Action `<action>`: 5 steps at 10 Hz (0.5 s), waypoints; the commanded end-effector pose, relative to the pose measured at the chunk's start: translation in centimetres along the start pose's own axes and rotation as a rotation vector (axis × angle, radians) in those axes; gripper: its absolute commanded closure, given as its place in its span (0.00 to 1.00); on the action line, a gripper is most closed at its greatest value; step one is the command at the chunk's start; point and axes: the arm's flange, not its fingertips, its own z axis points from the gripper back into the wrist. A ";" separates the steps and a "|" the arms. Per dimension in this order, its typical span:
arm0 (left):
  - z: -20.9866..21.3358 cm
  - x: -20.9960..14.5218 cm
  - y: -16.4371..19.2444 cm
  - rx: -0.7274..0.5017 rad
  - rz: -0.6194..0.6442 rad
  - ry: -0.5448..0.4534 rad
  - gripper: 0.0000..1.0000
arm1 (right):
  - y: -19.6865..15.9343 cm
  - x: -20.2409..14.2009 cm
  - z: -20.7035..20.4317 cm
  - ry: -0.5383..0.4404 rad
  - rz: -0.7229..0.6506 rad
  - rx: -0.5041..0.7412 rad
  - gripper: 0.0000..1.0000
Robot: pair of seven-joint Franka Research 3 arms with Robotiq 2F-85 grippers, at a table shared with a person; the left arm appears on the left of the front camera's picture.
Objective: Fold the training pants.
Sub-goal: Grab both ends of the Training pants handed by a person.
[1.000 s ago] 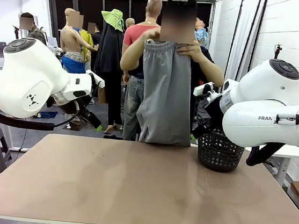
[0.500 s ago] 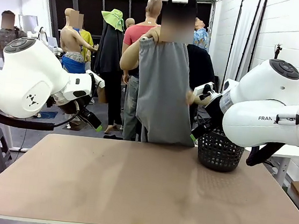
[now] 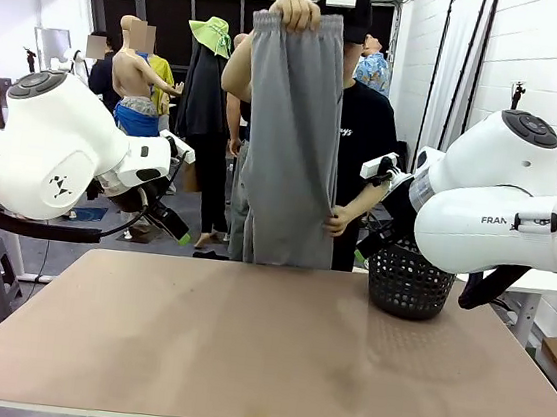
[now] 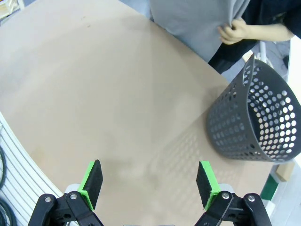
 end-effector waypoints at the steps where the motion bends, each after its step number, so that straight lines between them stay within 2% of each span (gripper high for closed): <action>1: 0.1 0.0 0.0 0.001 0.000 -0.002 0.00 | 0.0 0.0 0.0 -0.002 -0.005 0.008 0.00; 5: 0.1 0.0 0.0 0.001 0.000 -0.002 0.00 | 0.0 0.0 0.0 -0.002 -0.005 0.008 0.00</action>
